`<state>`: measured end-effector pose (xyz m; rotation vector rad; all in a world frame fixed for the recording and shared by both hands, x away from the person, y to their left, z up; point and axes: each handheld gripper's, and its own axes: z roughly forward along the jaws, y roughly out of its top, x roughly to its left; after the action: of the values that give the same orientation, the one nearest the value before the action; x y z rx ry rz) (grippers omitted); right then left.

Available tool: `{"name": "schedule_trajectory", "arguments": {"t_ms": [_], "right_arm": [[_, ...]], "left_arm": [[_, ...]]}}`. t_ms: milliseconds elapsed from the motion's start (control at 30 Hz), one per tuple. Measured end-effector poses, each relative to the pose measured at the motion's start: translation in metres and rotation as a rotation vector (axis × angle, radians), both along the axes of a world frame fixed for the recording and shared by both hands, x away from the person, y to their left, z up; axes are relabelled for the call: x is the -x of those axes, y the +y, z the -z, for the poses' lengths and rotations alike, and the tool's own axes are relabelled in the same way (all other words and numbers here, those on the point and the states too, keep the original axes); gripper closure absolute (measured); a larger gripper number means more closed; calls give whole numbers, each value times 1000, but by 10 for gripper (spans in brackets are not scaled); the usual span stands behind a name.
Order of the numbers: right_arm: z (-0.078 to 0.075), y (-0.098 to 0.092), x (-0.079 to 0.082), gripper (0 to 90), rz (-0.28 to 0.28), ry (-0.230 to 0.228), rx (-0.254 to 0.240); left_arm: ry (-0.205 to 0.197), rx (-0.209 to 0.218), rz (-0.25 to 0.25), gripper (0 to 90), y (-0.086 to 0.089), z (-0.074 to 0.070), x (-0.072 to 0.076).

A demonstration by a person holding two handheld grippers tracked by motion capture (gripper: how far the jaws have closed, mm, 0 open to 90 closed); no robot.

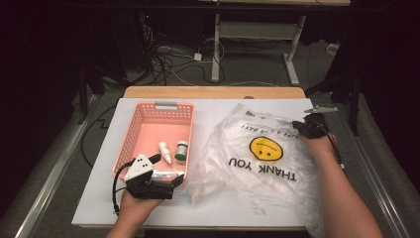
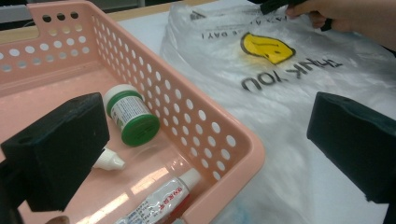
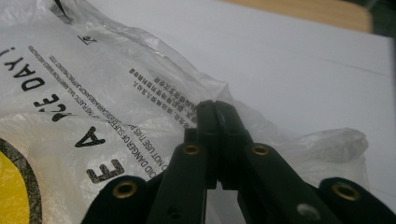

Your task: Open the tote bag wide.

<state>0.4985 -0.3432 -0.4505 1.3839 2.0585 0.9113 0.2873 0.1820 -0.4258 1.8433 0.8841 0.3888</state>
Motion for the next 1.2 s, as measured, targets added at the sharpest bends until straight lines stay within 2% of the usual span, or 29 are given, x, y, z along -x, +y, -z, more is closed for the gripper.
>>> {"name": "schedule_trajectory", "arguments": {"t_ms": [100,167,233,367,433,467,533,567,667,800,933,1067,1200], "right_arm": [[-1,-22,-4,900,81,-12,-30],[0,-38,-7,900,116,-12,-46],[-1,-45,-7,878,139,-11,-59],[-15,-50,1,697,126,-52,-78],[-21,-50,6,680,125,-60,-82],[-30,-49,18,649,106,-76,-80],[-38,-46,34,608,92,-72,-69],[-41,-44,44,607,74,-86,-62],[-42,-37,79,581,45,-89,-60],[-35,-31,131,568,11,-75,-69],[-25,-32,180,567,4,-74,-67],[-13,-37,219,535,19,-62,-102],[-6,-36,253,499,27,-54,-109]], "left_arm": [[-8,-6,10,0,-3,-1,1],[-7,-8,18,0,-4,-1,1],[-9,-12,25,0,-6,-1,0],[-10,-12,24,0,-6,0,0],[-10,-13,23,0,-7,0,0],[-10,-12,23,0,-7,0,1],[-9,-16,20,0,-7,1,0],[-5,-19,17,0,-7,2,-1],[0,-13,15,0,-6,2,-2],[-11,-15,15,0,-5,2,2],[-17,-12,15,0,-5,1,2],[-16,-19,22,0,-8,2,1],[-16,-28,27,0,-11,2,1]]}}
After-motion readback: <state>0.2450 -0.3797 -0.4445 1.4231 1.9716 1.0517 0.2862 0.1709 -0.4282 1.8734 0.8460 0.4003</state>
